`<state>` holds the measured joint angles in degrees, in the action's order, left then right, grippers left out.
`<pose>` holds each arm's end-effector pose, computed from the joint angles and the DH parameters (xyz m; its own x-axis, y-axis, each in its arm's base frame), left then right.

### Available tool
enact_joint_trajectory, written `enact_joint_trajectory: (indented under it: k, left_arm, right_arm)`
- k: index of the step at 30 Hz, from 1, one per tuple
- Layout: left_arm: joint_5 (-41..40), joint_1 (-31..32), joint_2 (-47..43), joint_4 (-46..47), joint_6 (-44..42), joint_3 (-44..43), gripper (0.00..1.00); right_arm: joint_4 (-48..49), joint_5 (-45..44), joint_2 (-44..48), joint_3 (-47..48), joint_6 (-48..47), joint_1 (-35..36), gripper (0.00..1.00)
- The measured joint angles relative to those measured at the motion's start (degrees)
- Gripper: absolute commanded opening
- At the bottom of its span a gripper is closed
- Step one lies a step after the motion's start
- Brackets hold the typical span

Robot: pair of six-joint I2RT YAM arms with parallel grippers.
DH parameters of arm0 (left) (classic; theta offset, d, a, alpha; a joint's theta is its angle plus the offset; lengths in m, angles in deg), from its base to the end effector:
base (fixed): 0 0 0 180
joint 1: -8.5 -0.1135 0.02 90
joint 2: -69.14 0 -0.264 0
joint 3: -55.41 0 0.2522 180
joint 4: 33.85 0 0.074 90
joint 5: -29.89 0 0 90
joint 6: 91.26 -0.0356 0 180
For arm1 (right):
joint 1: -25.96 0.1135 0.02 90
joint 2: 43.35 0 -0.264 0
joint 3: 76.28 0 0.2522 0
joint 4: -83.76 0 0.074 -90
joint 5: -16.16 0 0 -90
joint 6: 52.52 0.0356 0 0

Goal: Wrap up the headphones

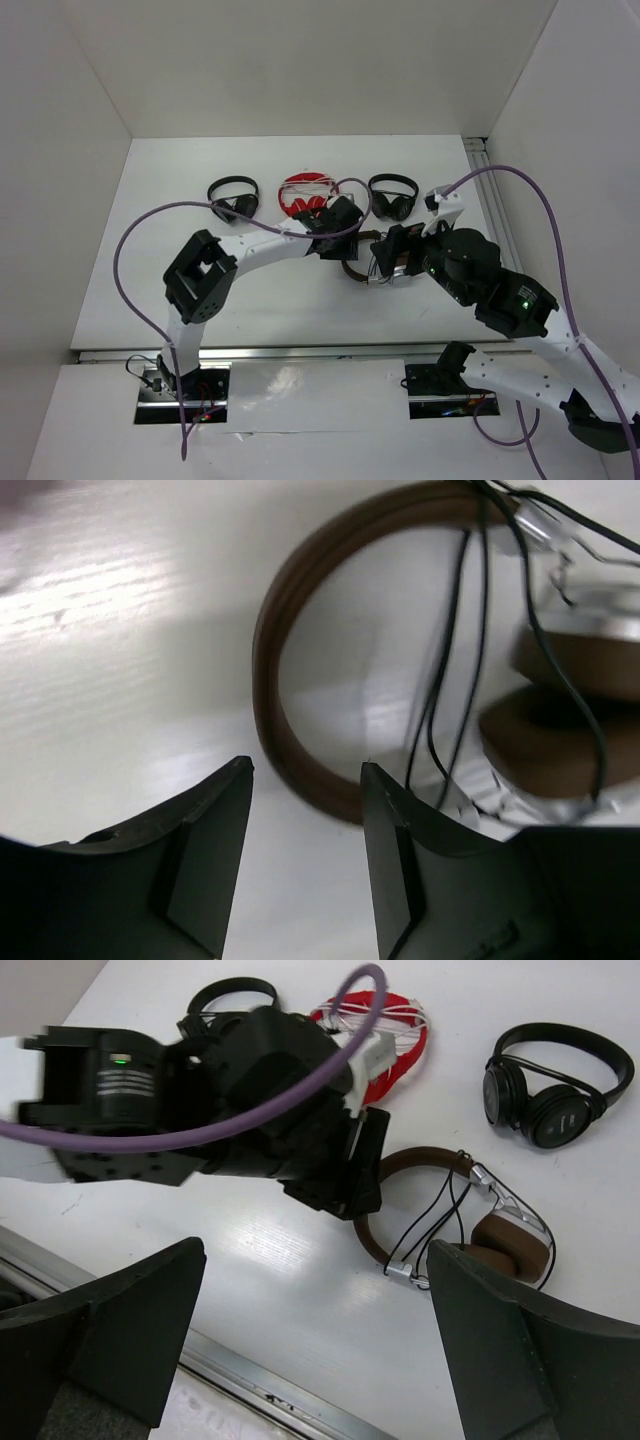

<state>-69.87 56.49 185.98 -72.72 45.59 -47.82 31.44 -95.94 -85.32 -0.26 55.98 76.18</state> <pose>0.3062 -0.3309 0.2032 -0.8469 -0.1341 -0.5146 0.0663 0.9335 -0.3524 0.0962 0.0946 0.3977 -0.3436 0.0468 -0.9379 -0.3948 0.8990 0.1895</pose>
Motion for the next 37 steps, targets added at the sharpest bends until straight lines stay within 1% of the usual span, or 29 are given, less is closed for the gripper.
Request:
enact_joint_trajectory:
  k: [4,7,9,10,11,12,14,18,21,24,28,32,37]
  left_arm:
    - [0.5,1.0,-9.0,1.4,0.0,6.1,0.61]
    - [-0.5,2.4,-18.8,1.4,0.0,12.1,0.61]
    - [-3.0,4.6,-26.8,-0.1,0.0,15.6,0.67]
    - [-5.1,6.1,-31.1,-1.1,0.1,17.3,0.71]
    - [-7.4,7.6,-36.2,-2.3,0.4,19.3,0.79]
    - [-9.2,8.9,-41.1,-4.1,1.3,21.2,0.99]
    - [-13.1,11.1,-54.9,-10.3,3.2,25.4,0.99]
    - [-19.4,10.9,-79.7,-21.9,5.8,27.8,0.99]
    - [-22.0,10.9,-91.7,-30.7,7.5,26.1,0.99]
    - [-23.5,10.9,-97.1,-38.5,9.5,24.8,0.99]
    - [-23.9,10.9,-97.9,-46.1,11.3,24.9,0.99]
    - [-23.9,10.9,-98.3,-48.7,12.0,24.9,0.99]
    - [-23.9,10.9,-98.2,-49.4,12.0,24.9,0.99]
  right_arm:
    - [-0.1,0.1,0.0,0.0,0.6,0.0,0.99]
    - [-0.6,0.2,0.2,0.0,1.6,0.0,0.99]
    - [-1.8,0.2,0.4,0.1,2.2,0.0,0.99]
    - [-2.8,0.3,0.6,0.1,2.6,0.0,0.99]
    - [-3.5,0.4,0.8,0.1,2.7,0.0,0.99]
    - [-4.4,0.5,1.2,0.1,2.8,0.0,0.99]
    - [-7.0,0.5,2.3,0.3,3.1,0.0,0.99]
    - [-11.8,0.7,5.5,2.3,4.3,0.0,0.99]
    - [-14.9,0.9,8.6,3.5,5.3,0.0,0.99]
    - [-17.7,0.6,13.4,4.2,6.4,0.0,1.0]
    - [-21.4,0.1,17.3,4.3,7.9,0.0,1.0]
    - [-23.7,-0.1,18.7,3.5,9.2,0.0,1.0]
    - [-24.7,-0.5,19.4,3.0,10.4,0.0,1.0]
